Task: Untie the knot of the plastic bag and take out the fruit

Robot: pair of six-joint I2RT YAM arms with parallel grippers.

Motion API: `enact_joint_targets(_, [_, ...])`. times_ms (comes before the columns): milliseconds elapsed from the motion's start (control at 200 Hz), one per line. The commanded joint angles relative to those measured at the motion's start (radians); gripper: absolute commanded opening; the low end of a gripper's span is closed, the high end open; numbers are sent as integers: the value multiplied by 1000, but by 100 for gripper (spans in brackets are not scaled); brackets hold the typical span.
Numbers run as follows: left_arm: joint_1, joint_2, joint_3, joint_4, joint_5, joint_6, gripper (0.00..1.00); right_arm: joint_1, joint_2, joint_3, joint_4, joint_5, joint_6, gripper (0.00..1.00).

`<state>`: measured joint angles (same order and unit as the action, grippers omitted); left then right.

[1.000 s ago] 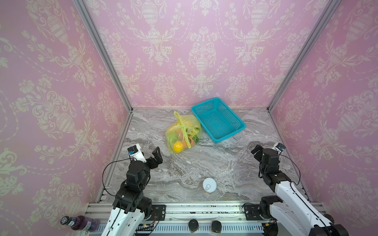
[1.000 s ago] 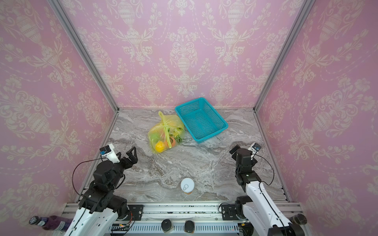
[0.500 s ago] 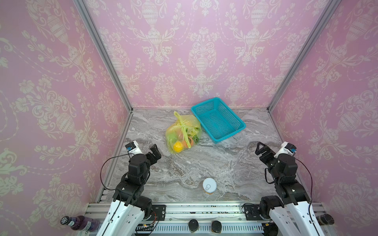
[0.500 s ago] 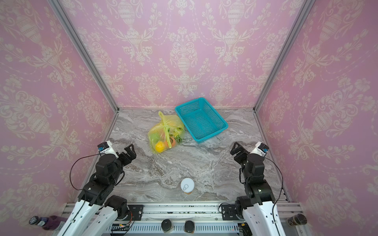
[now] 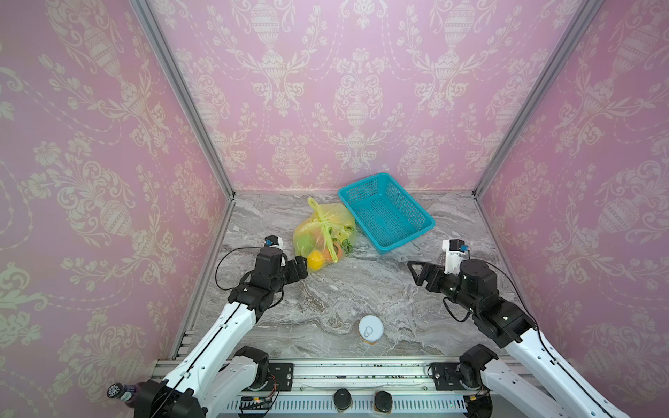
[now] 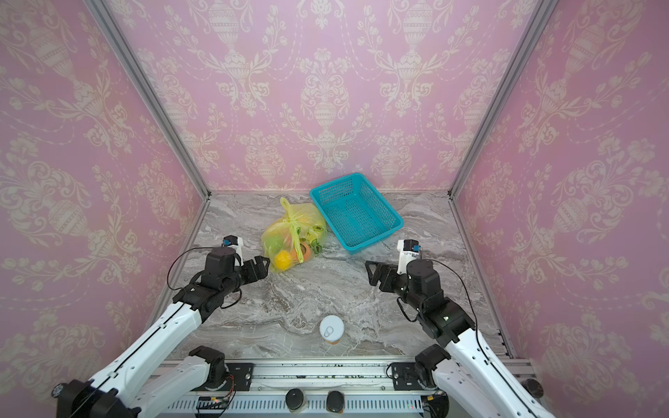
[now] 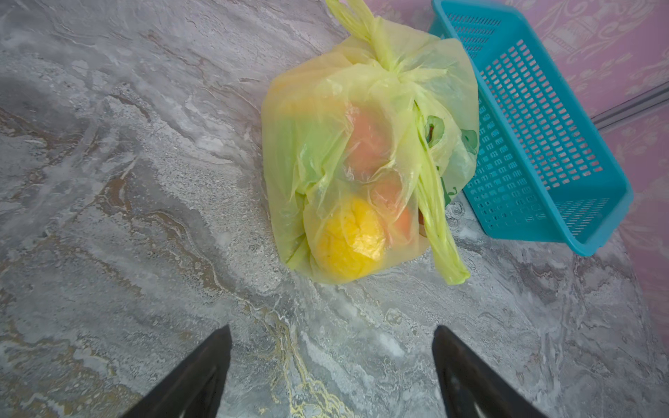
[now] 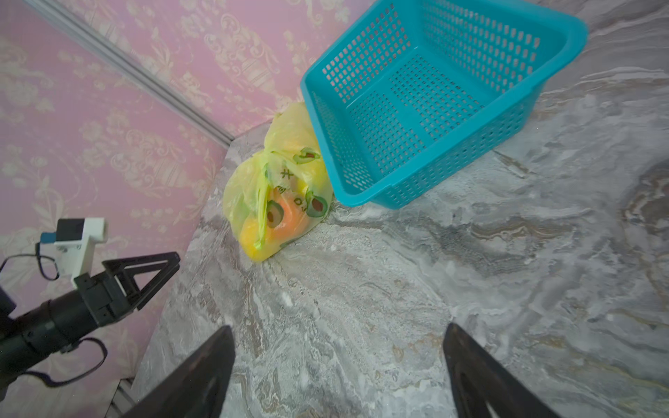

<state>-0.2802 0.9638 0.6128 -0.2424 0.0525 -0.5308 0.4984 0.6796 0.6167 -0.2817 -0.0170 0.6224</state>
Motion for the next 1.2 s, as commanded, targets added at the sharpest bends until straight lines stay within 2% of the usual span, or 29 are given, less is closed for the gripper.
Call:
enact_joint_targets(0, [-8,45,42,79,36,35,92,58,51,39,65,92,-60,91])
enact_joint_targets(140, [-9,173,113,125,-10,67,91,105,145,92,51,129,-70,88])
enact_joint_targets(255, [-9,301,228,121,-16,86,87,132,183,122,25,169,-71,87])
enact_joint_targets(520, [-14,554,399,153,50,84,84,146,155,112,20,213,-88,89])
enact_joint_targets(771, [-17,737,490,117,5,84,82,147,140,102,13,227,-90,90])
enact_joint_targets(826, [-18,775,510,120,17,87,72,147,141,101,13,230,-91,90])
enact_joint_targets(906, [-18,808,534,113,31,83,36,147,143,98,13,232,-91,90])
enact_joint_targets(1031, [-20,808,539,112,34,80,0,147,147,96,13,239,-86,90])
enact_joint_targets(1191, [-19,727,513,58,28,81,0,147,156,97,25,238,-83,88])
